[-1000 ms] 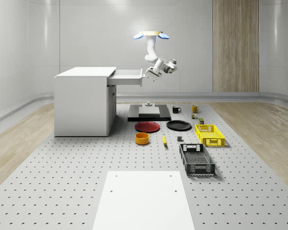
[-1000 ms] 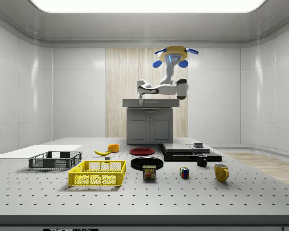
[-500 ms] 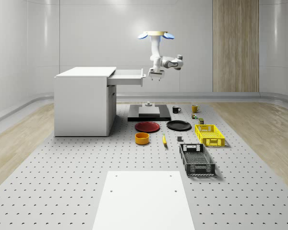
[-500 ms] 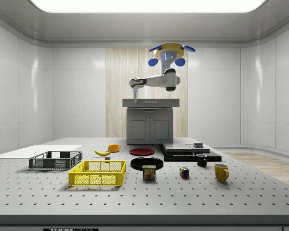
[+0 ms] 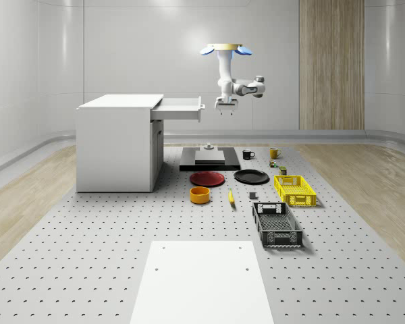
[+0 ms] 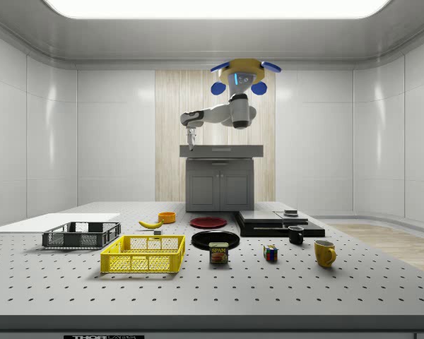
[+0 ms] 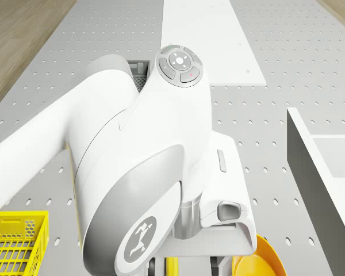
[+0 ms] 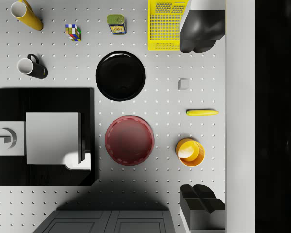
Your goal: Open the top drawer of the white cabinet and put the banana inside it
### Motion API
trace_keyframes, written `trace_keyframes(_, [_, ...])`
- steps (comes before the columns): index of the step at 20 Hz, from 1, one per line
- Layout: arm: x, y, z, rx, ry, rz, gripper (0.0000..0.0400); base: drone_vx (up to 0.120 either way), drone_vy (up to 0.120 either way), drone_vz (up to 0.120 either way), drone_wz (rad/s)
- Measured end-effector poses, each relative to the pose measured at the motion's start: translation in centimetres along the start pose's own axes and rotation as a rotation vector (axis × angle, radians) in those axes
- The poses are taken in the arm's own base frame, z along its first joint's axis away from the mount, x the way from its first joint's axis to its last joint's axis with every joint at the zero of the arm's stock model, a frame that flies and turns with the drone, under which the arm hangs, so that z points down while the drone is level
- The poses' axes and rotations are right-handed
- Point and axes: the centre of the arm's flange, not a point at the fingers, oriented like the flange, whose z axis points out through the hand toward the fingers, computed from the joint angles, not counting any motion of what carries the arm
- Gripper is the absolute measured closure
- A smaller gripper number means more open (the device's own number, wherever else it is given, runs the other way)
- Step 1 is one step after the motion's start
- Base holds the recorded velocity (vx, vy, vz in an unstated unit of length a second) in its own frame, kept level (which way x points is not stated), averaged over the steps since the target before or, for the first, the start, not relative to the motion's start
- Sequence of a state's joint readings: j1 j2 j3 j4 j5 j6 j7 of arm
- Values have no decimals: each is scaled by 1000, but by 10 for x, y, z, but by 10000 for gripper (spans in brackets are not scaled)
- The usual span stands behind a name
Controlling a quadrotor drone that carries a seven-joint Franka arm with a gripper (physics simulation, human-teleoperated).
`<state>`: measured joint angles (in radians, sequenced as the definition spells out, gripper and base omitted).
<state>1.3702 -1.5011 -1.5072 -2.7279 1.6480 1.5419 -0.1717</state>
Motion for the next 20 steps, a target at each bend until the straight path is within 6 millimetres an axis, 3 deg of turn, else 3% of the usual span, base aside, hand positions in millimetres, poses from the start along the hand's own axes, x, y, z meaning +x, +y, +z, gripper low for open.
trace_keyframes(8, [1, 1, 0, 6, -6, 0, 0, 120, 10, 0, 0])
trace_keyframes(12, [1, 1, 0, 7, -7, 0, 0, 120, 120, 0, 0])
trace_keyframes(20, [1, 1, 0, 8, -7, 0, 0, 115, 115, -120, 0])
